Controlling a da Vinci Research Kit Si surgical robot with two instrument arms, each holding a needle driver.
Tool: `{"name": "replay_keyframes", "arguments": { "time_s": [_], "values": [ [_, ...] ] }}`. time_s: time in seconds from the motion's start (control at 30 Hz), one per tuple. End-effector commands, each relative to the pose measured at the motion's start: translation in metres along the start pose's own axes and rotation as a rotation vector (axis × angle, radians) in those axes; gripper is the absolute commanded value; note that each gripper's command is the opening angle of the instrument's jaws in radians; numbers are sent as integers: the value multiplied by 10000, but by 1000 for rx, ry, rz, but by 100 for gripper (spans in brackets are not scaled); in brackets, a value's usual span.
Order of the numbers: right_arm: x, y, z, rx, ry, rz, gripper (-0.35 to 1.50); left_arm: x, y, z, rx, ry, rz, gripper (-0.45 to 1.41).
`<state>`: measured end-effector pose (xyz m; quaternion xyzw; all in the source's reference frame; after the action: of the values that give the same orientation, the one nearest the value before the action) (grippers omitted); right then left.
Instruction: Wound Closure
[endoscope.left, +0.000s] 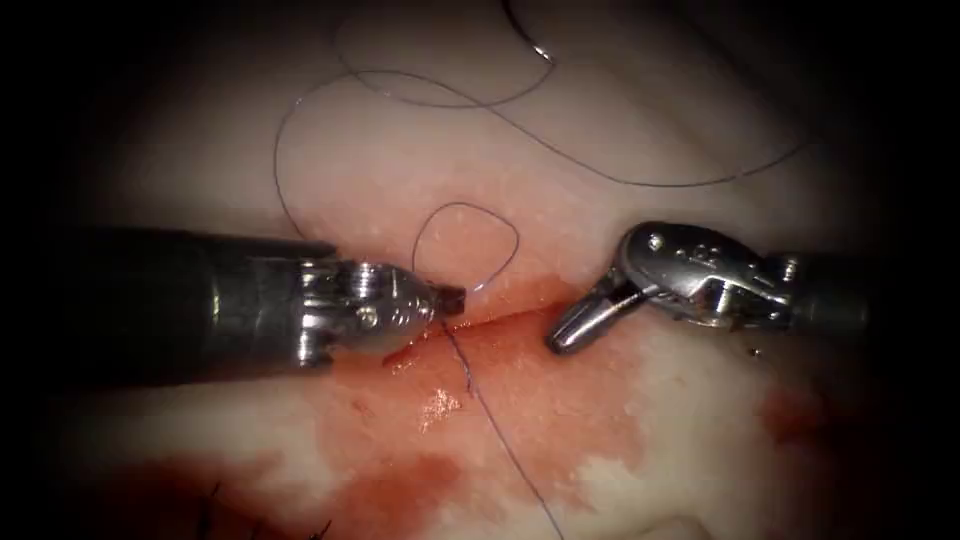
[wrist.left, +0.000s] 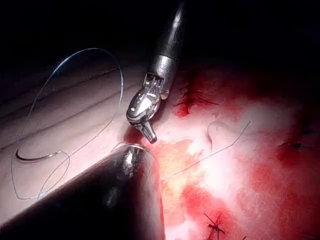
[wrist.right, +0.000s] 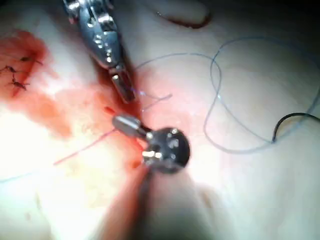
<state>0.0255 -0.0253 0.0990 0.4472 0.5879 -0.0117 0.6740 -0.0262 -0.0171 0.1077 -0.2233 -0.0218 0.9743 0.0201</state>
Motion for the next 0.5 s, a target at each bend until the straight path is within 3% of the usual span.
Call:
{"name": "replay_keyframes", "arguments": {
  "time_s": [0.03, 0.2, 0.3, 0.5],
  "values": [
    [-10, 16, 8, -43, -15, -2, -35, 4, 1, 5, 2, 3, 1, -45],
    [-29, 40, 26, -218, 6, 9, -35, 10, 6, -2, 7, 10, 1, -45],
    [-25, 55, 34, -296, 92, 29, -35, 12, 10, -6, 5, 12, 5, -45],
    [-10, 71, 38, -335, 202, 44, -35, 15, 20, -3, 11, 10, 9, -45]
  ]
}}
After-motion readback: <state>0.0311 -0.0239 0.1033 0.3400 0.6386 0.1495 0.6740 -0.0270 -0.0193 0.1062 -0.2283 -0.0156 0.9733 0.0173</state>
